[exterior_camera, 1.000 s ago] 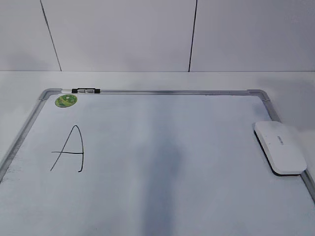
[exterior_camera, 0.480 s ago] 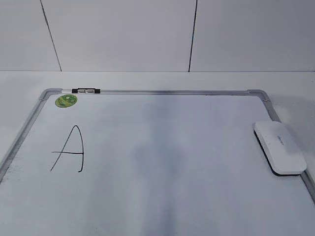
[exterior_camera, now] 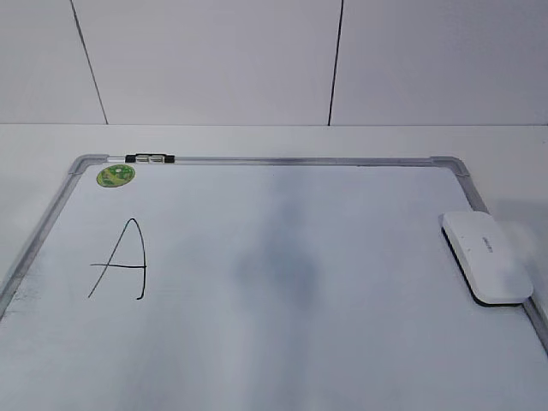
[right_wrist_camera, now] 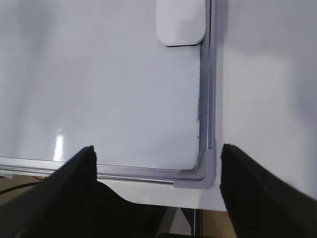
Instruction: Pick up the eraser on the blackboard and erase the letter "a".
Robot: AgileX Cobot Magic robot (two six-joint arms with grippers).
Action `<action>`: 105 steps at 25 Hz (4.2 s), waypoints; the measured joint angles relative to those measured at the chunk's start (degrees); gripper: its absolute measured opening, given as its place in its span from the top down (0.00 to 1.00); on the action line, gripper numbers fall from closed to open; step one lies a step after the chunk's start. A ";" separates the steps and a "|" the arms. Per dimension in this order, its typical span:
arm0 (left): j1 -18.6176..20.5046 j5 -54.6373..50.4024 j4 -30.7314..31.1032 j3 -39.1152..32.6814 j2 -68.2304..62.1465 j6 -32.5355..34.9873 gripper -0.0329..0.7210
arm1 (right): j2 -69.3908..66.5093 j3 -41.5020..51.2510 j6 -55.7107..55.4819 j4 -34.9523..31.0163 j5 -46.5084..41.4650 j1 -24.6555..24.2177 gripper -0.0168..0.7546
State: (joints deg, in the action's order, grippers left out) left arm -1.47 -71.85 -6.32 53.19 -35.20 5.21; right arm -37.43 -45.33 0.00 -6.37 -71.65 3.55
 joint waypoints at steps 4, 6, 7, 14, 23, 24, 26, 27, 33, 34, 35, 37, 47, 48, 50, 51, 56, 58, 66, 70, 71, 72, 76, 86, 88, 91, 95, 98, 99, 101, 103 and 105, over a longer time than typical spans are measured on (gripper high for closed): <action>0.00 -0.56 1.04 -3.68 8.03 0.00 0.65 | 5.50 3.17 1.01 0.00 -0.09 0.00 0.21; 0.00 -0.60 1.23 -5.32 11.90 0.00 0.65 | 7.95 4.29 2.14 0.00 -0.09 0.00 0.21; 0.00 -0.69 1.33 -6.28 13.65 0.00 0.65 | 9.25 4.83 2.71 0.00 0.04 0.00 0.21; 0.00 -1.04 1.55 -13.18 21.48 0.00 0.65 | 17.06 8.49 8.08 0.10 1.46 0.00 0.21; 0.00 1.66 1.55 -20.86 25.49 0.00 0.65 | 27.84 14.09 9.06 0.21 3.23 0.00 0.21; 0.00 2.46 1.44 -21.63 26.06 0.00 0.65 | 29.24 14.09 9.06 0.21 3.21 0.00 0.21; 0.00 4.05 1.44 -22.28 26.99 0.00 0.65 | 32.57 14.09 9.06 0.21 3.21 0.00 0.21; 0.00 4.59 1.34 -22.52 27.47 0.00 0.65 | 33.96 14.21 9.06 0.21 3.21 0.00 0.21; 0.00 7.68 1.33 -24.01 29.79 0.00 0.65 | 38.42 16.29 9.06 0.21 4.66 0.00 0.21; 0.00 7.81 1.33 -24.09 29.79 -0.04 0.65 | 38.42 16.42 9.06 0.21 4.76 0.00 0.21; 0.00 8.05 1.33 -24.09 29.79 -0.04 0.65 | 38.42 16.52 9.06 0.21 4.90 0.00 0.21; 0.00 8.29 1.33 -24.09 29.79 -0.04 0.65 | 38.42 16.63 9.06 0.32 5.02 0.00 0.21; 0.00 8.29 1.25 -24.09 30.22 -0.04 0.65 | 38.42 16.63 9.06 0.90 5.11 0.00 0.21; 0.00 8.29 1.14 -24.09 30.22 -0.04 0.65 | 38.42 16.63 9.06 1.30 5.11 0.00 0.21; 0.00 8.29 0.99 -24.09 30.22 -0.04 0.65 | 38.42 16.63 9.06 2.53 5.11 0.00 0.21; 0.00 8.29 0.90 -24.09 30.22 -0.04 0.65 | 38.42 16.63 9.06 2.67 5.11 0.00 0.21; 0.00 8.38 0.15 -24.09 31.40 -0.04 0.65 | 38.42 16.63 9.06 2.78 5.15 0.00 0.21; 0.00 8.38 -0.23 -24.09 33.09 -0.04 0.65 | 38.42 16.63 9.06 2.78 5.25 0.00 0.21; 0.00 8.38 -0.45 -24.09 34.65 -0.13 0.65 | 38.42 16.63 9.06 2.86 5.27 0.00 0.21; 0.00 8.38 -0.45 -24.09 34.65 -0.13 0.65 | 38.42 16.63 9.06 3.00 5.37 0.00 0.21; 0.00 8.38 -0.45 -24.09 34.65 -0.13 0.65 | 38.42 16.63 9.06 3.00 5.37 0.00 0.21; 0.00 8.38 -0.45 -24.09 34.65 -0.13 0.65 | 38.42 16.63 9.06 3.00 5.37 0.00 0.21; 0.00 8.38 -0.45 -24.09 34.65 -0.13 0.65 | 38.42 16.63 9.06 3.00 5.37 0.00 0.21; 0.00 8.38 -0.45 -24.09 34.65 -0.13 0.65 | 38.42 16.63 9.06 3.00 5.37 0.00 0.21; 0.00 8.38 -0.45 -24.09 34.65 -0.13 0.65 | 38.42 16.63 9.06 3.00 5.37 0.00 0.21; 0.00 8.38 -0.45 -24.09 34.65 -0.13 0.65 | 38.42 16.63 9.06 3.00 5.37 0.00 0.21; 0.00 8.38 -0.45 -24.09 34.65 -0.17 0.65 | 38.42 16.63 9.06 3.00 5.37 0.00 0.21; 0.00 8.38 -0.45 -24.09 34.65 -0.17 0.65 | 38.42 16.63 9.06 3.00 5.37 0.00 0.21; 0.00 8.38 -0.45 -24.09 34.65 -0.17 0.65 | 38.42 16.63 9.06 3.00 5.37 0.00 0.21; 0.00 8.38 -0.45 -24.09 34.65 -0.17 0.65 | 38.42 16.63 9.06 3.00 5.37 0.00 0.21; 0.00 8.38 -0.45 -24.09 34.65 -0.17 0.65 | 38.42 16.63 9.06 3.00 5.37 0.00 0.21; 0.00 8.38 -0.45 -24.09 34.65 -0.17 0.65 | 38.42 16.63 9.06 3.00 5.37 0.00 0.21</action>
State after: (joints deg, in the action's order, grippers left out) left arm -1.47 -63.47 -6.78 29.10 -0.55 5.04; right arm 0.99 -28.70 9.06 -3.37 -66.29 3.55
